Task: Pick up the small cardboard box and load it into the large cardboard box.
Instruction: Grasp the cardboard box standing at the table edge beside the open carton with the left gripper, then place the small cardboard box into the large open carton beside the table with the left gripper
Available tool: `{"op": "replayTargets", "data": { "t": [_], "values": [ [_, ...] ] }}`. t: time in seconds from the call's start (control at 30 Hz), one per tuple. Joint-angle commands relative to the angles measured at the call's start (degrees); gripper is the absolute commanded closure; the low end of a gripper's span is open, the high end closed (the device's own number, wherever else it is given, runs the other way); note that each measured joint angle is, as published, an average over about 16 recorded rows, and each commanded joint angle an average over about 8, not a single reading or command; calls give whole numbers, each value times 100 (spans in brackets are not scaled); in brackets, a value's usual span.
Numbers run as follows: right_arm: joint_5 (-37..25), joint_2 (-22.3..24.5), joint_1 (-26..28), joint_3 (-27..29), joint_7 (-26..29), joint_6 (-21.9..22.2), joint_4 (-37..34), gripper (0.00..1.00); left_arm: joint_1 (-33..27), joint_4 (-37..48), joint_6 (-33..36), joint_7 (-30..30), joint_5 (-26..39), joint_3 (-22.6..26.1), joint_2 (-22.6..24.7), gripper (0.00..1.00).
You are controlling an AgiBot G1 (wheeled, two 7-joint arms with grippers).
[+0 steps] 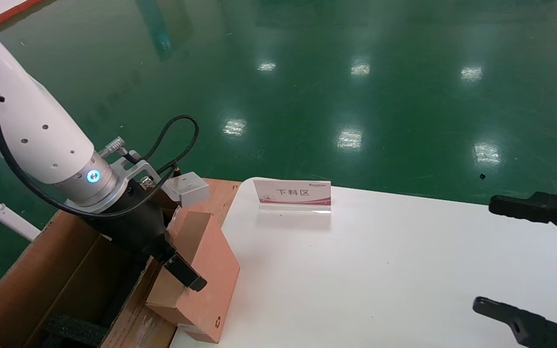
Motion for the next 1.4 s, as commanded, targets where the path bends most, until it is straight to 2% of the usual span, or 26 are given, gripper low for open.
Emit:
{"op": "replayTargets", "data": {
  "t": [0.03, 0.47, 0.67, 0.9, 1.03, 1.23, 1.4],
  "values": [
    [0, 0, 0, 0, 0, 0, 0, 100, 1, 1, -1, -1, 1, -1, 1, 100],
    [0, 0, 0, 0, 0, 0, 0, 100, -8, 34, -18, 12, -23, -22, 0, 100],
    [1, 0, 2, -2, -2, -1, -3, 100, -299, 49, -43, 147, -187, -233, -95, 100],
    [2, 0, 3, -5, -3, -1, -4, 100, -1320, 138, 309, 386, -189, -606, -89, 100],
    [3, 1, 4, -7, -4, -1, -5, 100, -2090, 361, 537, 607, -47, -626, 0, 100],
    [5, 2, 4, -9, -5, 0, -5, 100, -3254, 761, 653, 1079, -22, -23, 109, 100],
    [6, 3, 5, -10, -6, 1, -5, 100, -4019, 862, 656, 1336, -131, 619, -98, 100]
  ]
}}
